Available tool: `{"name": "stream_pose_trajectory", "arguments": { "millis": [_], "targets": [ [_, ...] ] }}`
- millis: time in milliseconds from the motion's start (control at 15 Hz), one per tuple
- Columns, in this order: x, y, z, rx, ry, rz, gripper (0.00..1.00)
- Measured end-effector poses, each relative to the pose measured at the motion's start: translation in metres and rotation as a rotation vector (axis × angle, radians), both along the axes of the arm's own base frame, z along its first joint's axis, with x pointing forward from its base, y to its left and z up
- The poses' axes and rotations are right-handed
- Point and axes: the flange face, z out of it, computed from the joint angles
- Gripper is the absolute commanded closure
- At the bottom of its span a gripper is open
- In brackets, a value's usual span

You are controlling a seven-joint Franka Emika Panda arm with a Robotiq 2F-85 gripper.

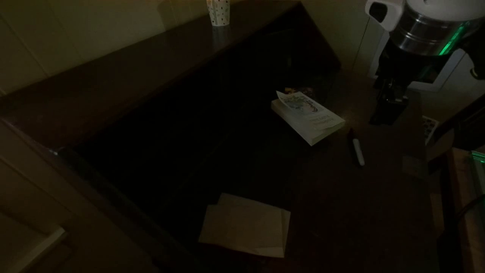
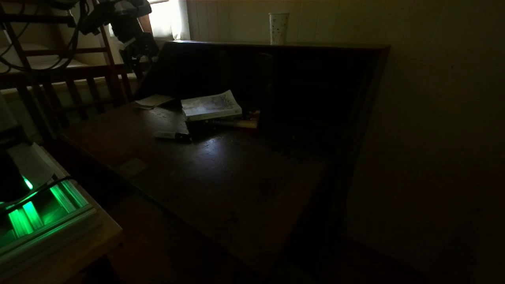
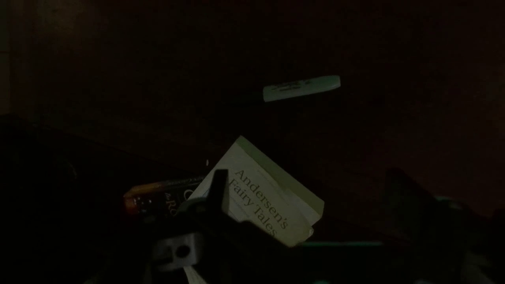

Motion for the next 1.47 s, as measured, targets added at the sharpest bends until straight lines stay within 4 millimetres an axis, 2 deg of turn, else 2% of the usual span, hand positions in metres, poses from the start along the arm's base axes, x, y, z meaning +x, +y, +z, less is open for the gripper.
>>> {"name": "stream_pose_trajectory", "arguments": {
  "millis": [400, 667, 933, 1200, 1467],
  "targets": [
    [0.002, 0.001, -0.032, -0.110, 0.059, 0.059, 0.00],
    [0.006, 0.005, -0.052, -0.163, 0.032, 0.052, 0.00],
    [0.015, 0.001, -0.048, -0.146, 0.000, 0.031, 0.00],
    [0.015, 0.001, -0.048, -0.145, -0.012, 0.015, 0.00],
    [0.016, 0.004, -0.066, -0.145, -0.085, 0.022, 0.00]
  ]
}}
